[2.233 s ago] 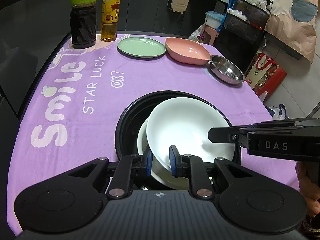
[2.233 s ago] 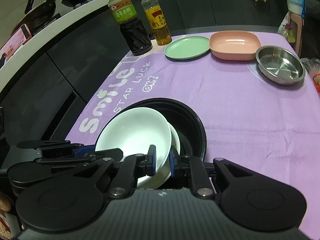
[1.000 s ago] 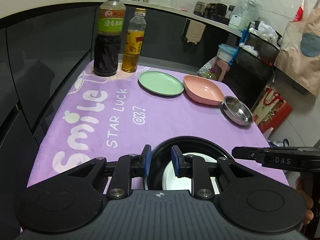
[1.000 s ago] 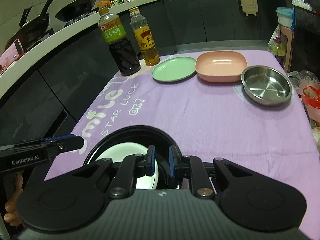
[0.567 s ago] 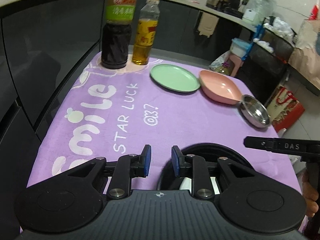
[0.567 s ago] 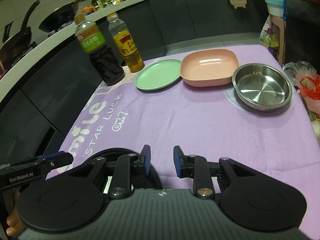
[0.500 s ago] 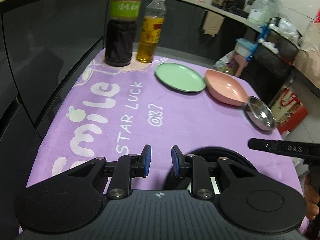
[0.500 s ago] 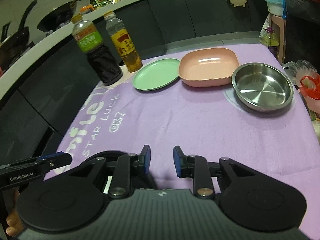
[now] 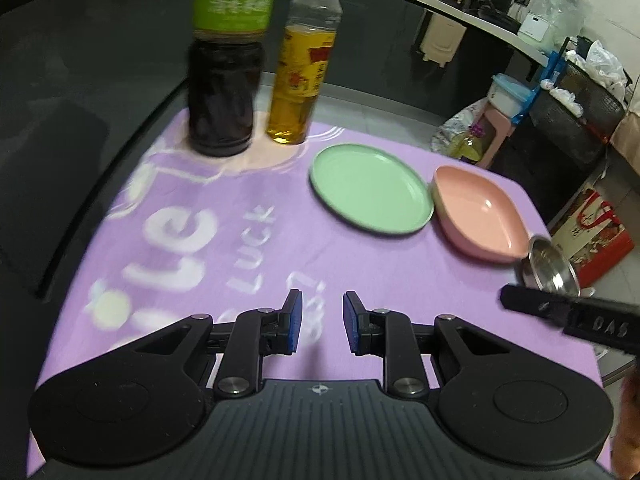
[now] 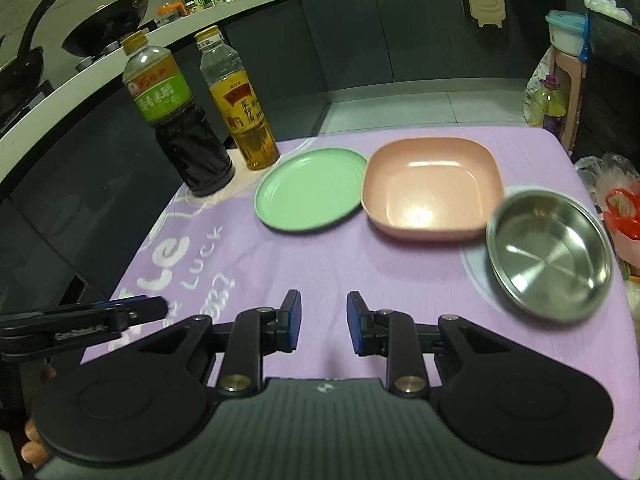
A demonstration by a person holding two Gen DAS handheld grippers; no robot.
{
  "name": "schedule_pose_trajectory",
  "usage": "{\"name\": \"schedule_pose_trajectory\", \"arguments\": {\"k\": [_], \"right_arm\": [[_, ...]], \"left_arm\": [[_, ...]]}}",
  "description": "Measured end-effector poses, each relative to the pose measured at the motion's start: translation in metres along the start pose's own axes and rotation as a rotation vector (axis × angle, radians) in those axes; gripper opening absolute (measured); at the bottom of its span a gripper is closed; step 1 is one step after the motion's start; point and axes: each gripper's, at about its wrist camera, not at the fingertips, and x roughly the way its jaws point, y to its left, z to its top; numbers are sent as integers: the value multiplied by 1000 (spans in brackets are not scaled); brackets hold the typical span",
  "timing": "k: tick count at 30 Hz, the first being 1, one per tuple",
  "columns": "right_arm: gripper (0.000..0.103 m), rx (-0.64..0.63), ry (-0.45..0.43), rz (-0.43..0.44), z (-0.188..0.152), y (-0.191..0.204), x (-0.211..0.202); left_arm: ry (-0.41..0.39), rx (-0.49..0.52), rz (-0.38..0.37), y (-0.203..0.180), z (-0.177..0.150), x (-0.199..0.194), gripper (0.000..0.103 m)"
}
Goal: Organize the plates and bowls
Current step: 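Move the left gripper to the green round plate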
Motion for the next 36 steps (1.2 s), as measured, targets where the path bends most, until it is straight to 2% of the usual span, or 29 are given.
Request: {"name": "schedule_pose_trajectory", "arguments": {"k": [3, 7, 10, 14, 21, 24, 27, 29, 32, 36], "right_arm": [[26, 40, 21, 16, 11, -3, 19], [26, 75, 37, 33, 21, -6, 40], [26, 87, 35, 28, 26, -11, 52], [26, 110, 44, 25, 35, -19, 67], [26, -71, -60, 27, 73, -5, 68], [26, -105, -59, 9, 86, -6, 79], [26, -114, -54, -8, 83, -10, 88], [26, -80, -42, 20, 79, -14, 90], [26, -27, -19, 66, 77, -18, 91], [26, -35, -46, 48, 78, -16, 88]], "left_arm": [[17, -43, -13, 4, 19, 25, 21], [-13, -102, 19, 12, 36, 51, 21], [-49, -138, 11, 19, 46, 65, 21], [-41, -172, 4, 23, 57, 85, 21], [1, -211, -33, 20, 63, 111, 21], [14, -199, -31, 15, 62, 118, 21], [10, -186, -19, 12, 62, 122, 21], [9, -172, -9, 10, 63, 123, 19], [22, -146, -2, 10, 64, 124, 10], [12, -125, 46, 16, 63, 117, 7]]}}
